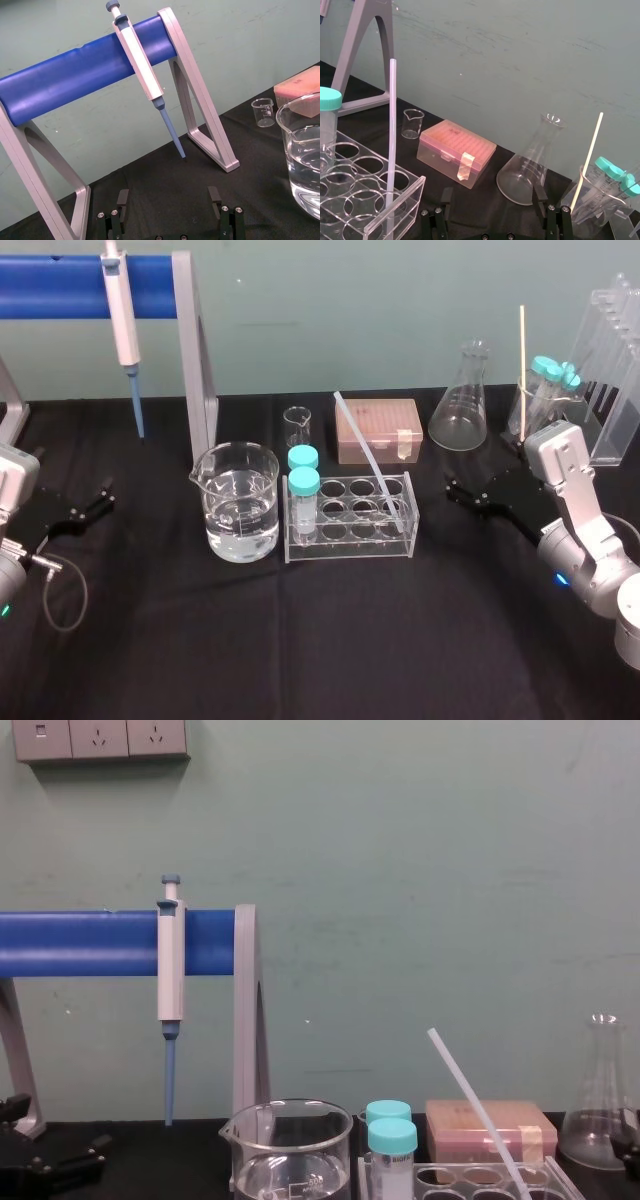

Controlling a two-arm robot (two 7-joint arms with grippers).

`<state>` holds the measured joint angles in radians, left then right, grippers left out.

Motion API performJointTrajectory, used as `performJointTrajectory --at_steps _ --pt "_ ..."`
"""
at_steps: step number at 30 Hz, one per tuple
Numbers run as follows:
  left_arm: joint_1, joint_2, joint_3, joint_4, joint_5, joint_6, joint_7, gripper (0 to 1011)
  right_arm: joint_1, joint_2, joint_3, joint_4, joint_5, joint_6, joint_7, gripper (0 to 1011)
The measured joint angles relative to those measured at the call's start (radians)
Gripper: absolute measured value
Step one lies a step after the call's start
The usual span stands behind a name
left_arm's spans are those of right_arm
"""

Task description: Pick up the stirring rod with one hand, then place it down.

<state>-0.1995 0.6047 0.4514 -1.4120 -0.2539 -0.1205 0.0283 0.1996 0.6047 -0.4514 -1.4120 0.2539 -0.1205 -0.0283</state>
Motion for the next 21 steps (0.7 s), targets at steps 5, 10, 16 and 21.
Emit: performJointTrajectory --at_steps 5,10,16,21 --pt "0.0 0.0 0.0 0.0 0.0 0.0 0.0 1000 0.0 0.0 0.0 0.0 0.0 0.0 0.0 1002" --pt "0.0 0.0 0.0 0.0 0.0 0.0 0.0 1000 0.0 0.0 0.0 0.0 0.0 0.0 0.0 1002" --pt "0.0 0.0 0.0 0.0 0.0 0.0 0.0 1000 0.0 0.0 0.0 0.0 0.0 0.0 0.0 1002" --pt "0.0 0.0 0.0 0.0 0.0 0.0 0.0 1000 0.0 0.0 0.0 0.0 0.0 0.0 0.0 1002"
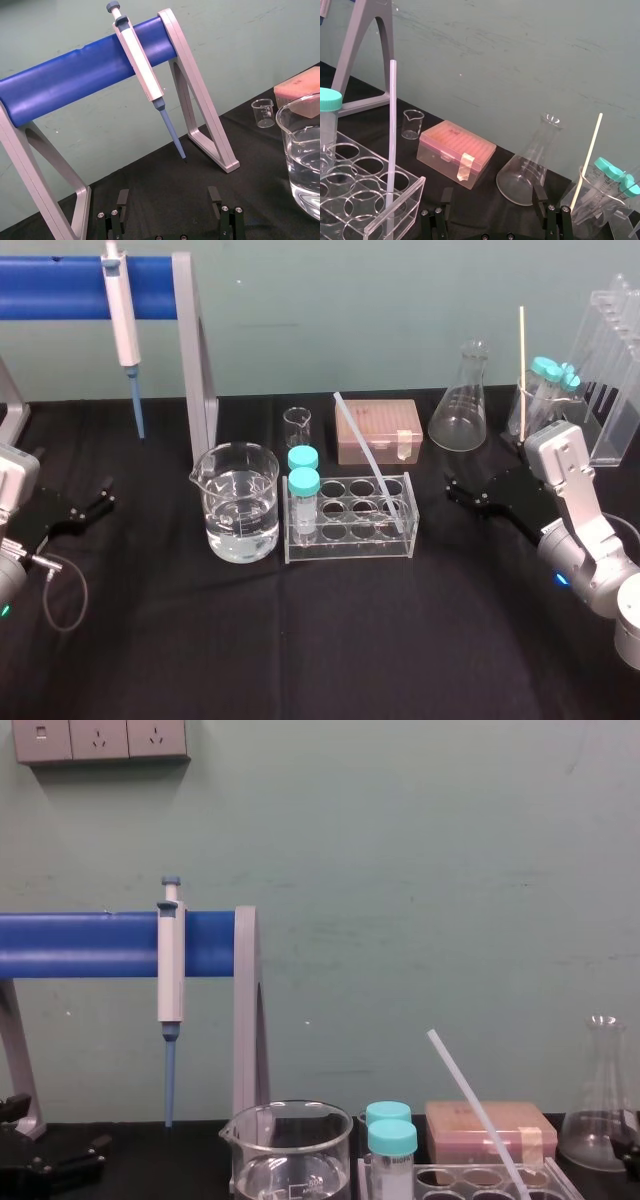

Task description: Pick up the stirring rod with one hand, then place it down.

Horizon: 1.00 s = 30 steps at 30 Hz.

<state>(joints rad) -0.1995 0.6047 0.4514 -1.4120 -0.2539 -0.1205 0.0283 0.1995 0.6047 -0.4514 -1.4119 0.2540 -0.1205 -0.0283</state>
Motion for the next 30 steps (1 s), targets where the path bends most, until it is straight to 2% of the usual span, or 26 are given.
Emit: performJointTrajectory --at_steps 30 --pt "0.0 0.0 0.0 0.0 0.0 0.0 0.0 1000 0.0 0.0 0.0 0.0 0.0 0.0 0.0 1002"
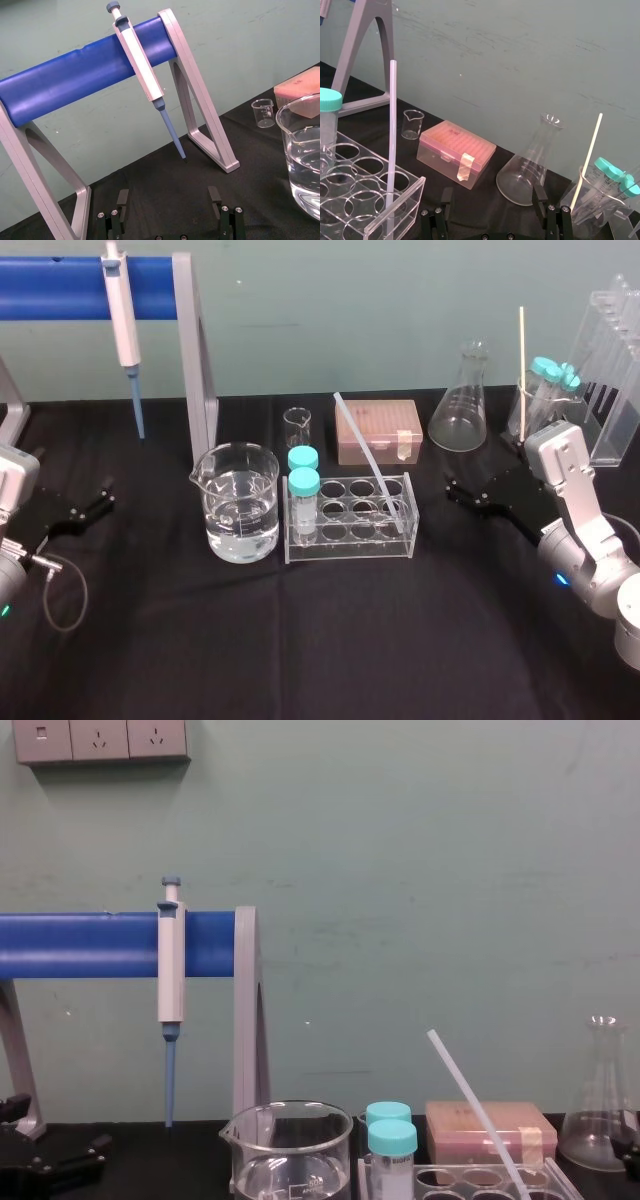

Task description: Pick up the stirring rod with one hand, then place it down.

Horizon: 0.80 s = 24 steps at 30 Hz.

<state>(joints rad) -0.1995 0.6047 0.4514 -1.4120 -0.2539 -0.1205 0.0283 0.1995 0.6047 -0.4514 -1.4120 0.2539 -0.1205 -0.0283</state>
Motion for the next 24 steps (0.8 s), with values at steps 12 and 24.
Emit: performJointTrajectory --at_steps 12,24 --pt "0.0 0.0 0.0 0.0 0.0 0.0 0.0 1000 0.0 0.0 0.0 0.0 0.0 0.0 0.0 1002" --pt "0.0 0.0 0.0 0.0 0.0 0.0 0.0 1000 0.0 0.0 0.0 0.0 0.0 0.0 0.0 1002"
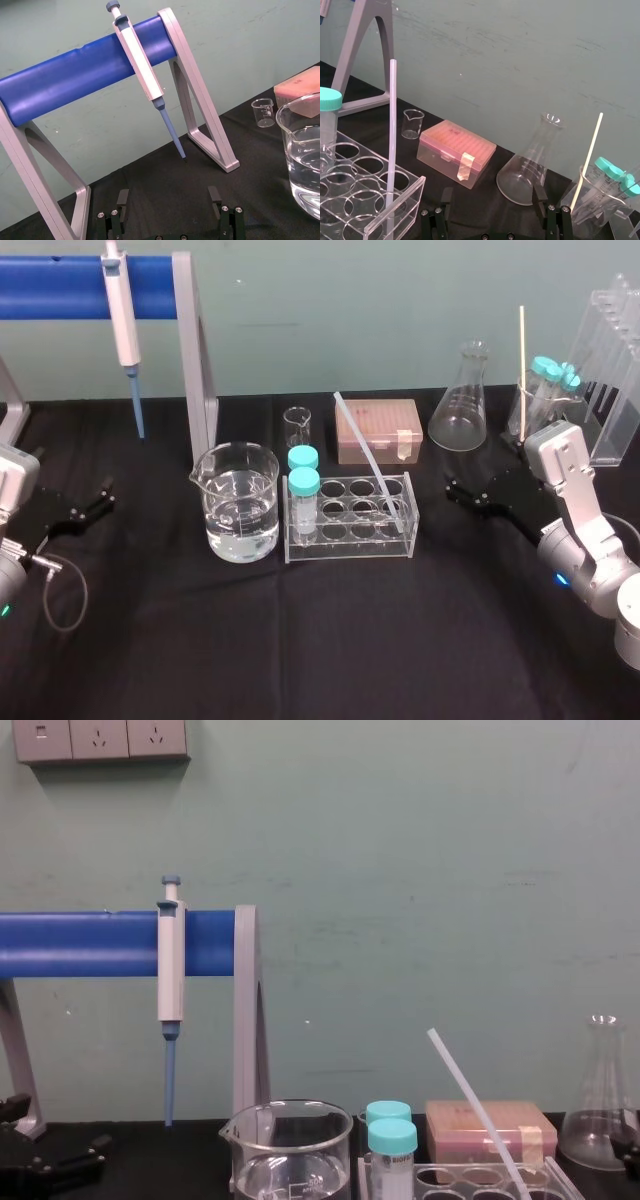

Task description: Pick up the stirring rod with one hand, then place it down.

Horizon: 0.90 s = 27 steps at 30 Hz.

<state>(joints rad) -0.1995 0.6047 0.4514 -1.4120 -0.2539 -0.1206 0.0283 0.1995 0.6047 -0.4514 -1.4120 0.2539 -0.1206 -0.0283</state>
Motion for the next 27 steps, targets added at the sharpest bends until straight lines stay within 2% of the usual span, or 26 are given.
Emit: performJointTrajectory --at_steps 7,16,22,27 --pt "0.0 0.0 0.0 0.0 0.0 0.0 0.0 1000 0.0 -0.001 0.001 0.0 -0.002 -0.001 0.001 1002" --pt "0.0 0.0 0.0 0.0 0.0 0.0 0.0 1000 0.013 -0.016 0.017 0.008 -0.029 -0.042 0.036 1002" --pt "0.0 0.0 0.0 0.0 0.0 0.0 0.0 1000 0.052 -0.035 0.016 0.042 -0.029 -0.073 0.102 1002" --pt "0.0 0.0 0.0 0.0 0.0 0.0 0.0 1000 0.101 -0.059 0.008 0.09 -0.018 -0.107 0.185 1002"
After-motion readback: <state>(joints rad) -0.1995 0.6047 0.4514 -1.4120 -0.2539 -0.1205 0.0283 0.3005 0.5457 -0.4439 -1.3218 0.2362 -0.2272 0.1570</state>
